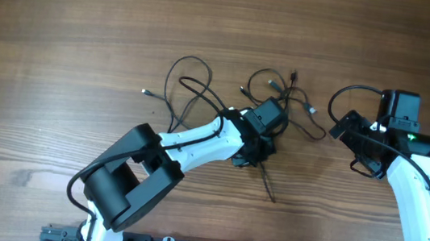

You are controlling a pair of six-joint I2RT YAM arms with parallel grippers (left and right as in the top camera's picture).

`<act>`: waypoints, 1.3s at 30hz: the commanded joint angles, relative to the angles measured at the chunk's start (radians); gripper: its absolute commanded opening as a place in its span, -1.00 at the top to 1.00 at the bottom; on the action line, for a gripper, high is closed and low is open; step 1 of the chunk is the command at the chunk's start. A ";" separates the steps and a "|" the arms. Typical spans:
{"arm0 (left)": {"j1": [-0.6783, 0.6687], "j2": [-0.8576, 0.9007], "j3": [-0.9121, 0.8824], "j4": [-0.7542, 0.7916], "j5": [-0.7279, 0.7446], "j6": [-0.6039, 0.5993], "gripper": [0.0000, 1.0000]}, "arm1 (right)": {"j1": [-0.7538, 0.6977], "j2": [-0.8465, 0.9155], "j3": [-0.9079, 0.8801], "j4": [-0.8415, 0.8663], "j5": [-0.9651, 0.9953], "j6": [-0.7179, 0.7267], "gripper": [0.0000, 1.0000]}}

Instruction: Untangle cables

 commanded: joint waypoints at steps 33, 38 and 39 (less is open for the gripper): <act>0.779 -1.001 0.004 -0.083 0.592 0.852 0.92 | 0.403 0.274 0.005 0.647 -0.874 -0.225 -1.00; 0.847 -1.022 0.004 -0.007 0.661 0.793 0.92 | 0.533 0.360 0.005 0.927 -0.975 -0.230 -0.99; 0.850 -1.021 0.004 -0.006 0.660 0.793 0.92 | 0.559 0.371 0.005 0.970 -0.975 -0.230 -0.99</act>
